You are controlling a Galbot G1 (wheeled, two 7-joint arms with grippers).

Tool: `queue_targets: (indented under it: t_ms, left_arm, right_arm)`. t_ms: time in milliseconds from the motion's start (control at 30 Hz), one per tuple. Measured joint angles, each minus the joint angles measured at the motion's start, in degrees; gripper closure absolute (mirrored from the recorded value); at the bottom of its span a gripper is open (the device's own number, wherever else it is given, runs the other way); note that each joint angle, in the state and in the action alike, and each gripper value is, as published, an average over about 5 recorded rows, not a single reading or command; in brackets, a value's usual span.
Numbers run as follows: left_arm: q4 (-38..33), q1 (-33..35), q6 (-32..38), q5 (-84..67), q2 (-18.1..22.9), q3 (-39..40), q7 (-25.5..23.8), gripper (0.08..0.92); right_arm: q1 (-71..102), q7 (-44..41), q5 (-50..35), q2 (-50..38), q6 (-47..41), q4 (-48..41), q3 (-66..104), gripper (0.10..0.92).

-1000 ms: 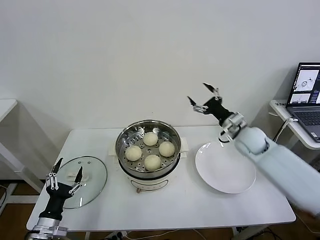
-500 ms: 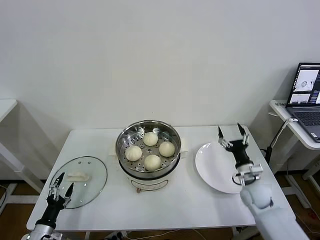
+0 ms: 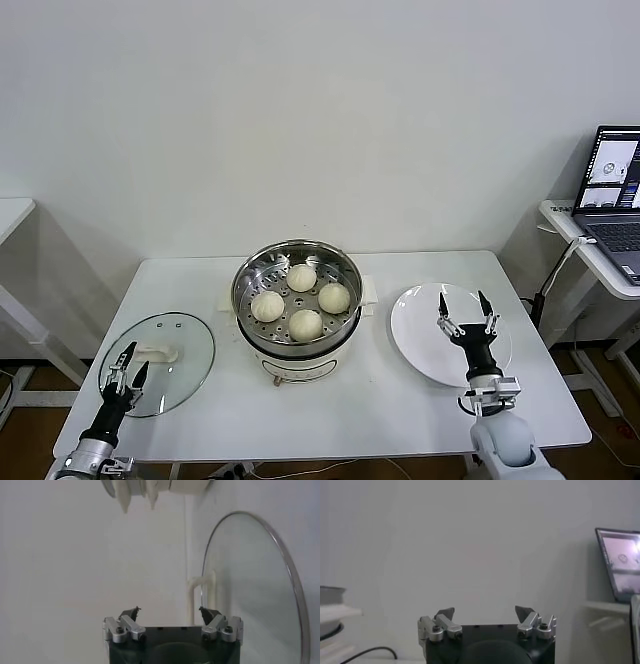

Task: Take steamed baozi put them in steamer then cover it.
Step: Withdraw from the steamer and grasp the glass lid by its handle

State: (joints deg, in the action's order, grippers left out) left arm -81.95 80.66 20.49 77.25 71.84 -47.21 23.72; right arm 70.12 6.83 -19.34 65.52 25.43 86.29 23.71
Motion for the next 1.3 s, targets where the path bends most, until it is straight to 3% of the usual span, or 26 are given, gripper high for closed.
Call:
queue_targets:
  t_ms: [900,1000,1300]
  left_arm:
    - [6.63,-8.02,-2.24,4.69,0.68,2.63,1.53,0.181]
    - [7.62,-8.84,-2.47,4.96,0.59,2.78,1.46,0.221]
    - [10.07,-10.58,-2.99,5.29,0.62,3.03,0.68,0.472]
  right_arm:
    - [3.81,-0.61,4.06,4.7,1.17,0.12,2.52,0.203]
    - [3.91,-0.61,4.27,4.85,1.24,0.1,2.65,0.203]
    - [3.64,-0.57,4.79,5.3,1.27,0.15,2.74,0.203]
